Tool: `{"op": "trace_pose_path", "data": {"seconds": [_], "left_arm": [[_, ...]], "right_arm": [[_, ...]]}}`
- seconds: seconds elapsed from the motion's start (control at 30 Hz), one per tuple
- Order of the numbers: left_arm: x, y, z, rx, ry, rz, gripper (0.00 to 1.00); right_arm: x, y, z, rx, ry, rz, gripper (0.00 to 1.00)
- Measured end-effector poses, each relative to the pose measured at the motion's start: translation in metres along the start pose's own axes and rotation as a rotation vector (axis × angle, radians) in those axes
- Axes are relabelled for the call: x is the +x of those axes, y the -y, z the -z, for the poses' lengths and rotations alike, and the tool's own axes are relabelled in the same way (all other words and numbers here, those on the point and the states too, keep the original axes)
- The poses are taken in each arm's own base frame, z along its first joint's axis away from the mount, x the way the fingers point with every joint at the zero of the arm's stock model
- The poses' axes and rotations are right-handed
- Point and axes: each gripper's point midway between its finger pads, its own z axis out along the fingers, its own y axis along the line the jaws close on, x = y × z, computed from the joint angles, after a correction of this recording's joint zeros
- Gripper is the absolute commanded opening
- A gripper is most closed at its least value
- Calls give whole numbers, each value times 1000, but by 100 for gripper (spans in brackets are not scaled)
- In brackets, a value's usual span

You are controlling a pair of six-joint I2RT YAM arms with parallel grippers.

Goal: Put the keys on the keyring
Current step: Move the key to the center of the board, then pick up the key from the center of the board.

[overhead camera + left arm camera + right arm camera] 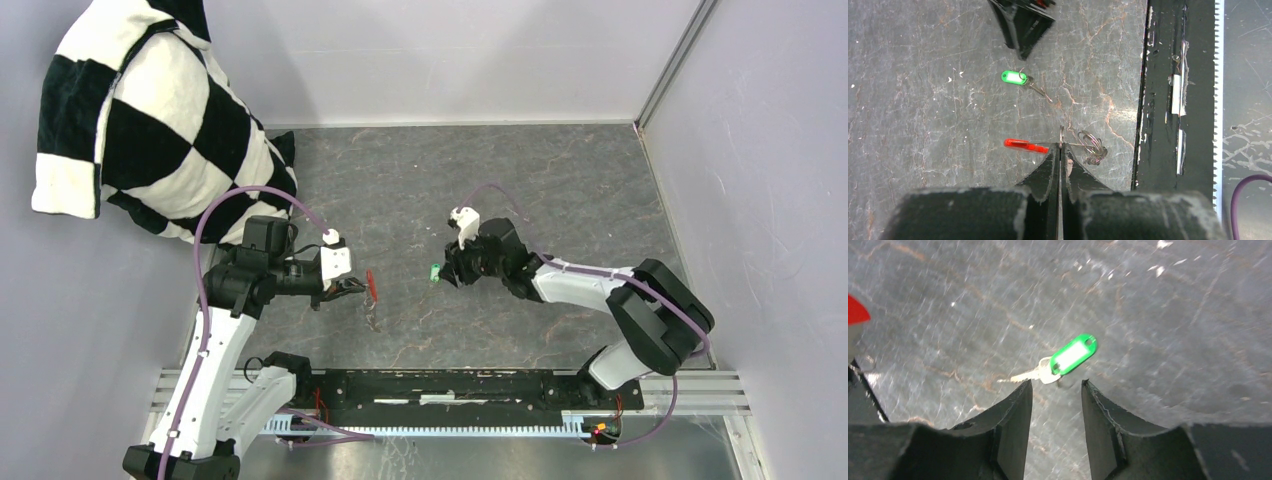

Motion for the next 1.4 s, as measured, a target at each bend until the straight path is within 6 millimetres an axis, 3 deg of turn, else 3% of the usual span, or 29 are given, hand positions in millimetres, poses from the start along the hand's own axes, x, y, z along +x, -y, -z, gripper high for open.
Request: {"op": "trace_pose_path", "data": {"seconds": [0.23, 0.6, 1.1, 1.4], "left_arm": [[0, 0, 0, 1, 0, 0, 4], [0, 0, 0, 0, 0, 0, 4], [0, 0, 0, 0, 0, 0, 4], [0, 0, 0, 0, 0, -1, 4]], "right_arm": [[46, -14, 2, -64, -43, -56, 41], [51, -11, -17, -77, -34, -61, 38], [32, -8, -25, -68, 51, -64, 20], [39, -7, -30, -68, 31, -70, 24]]}}
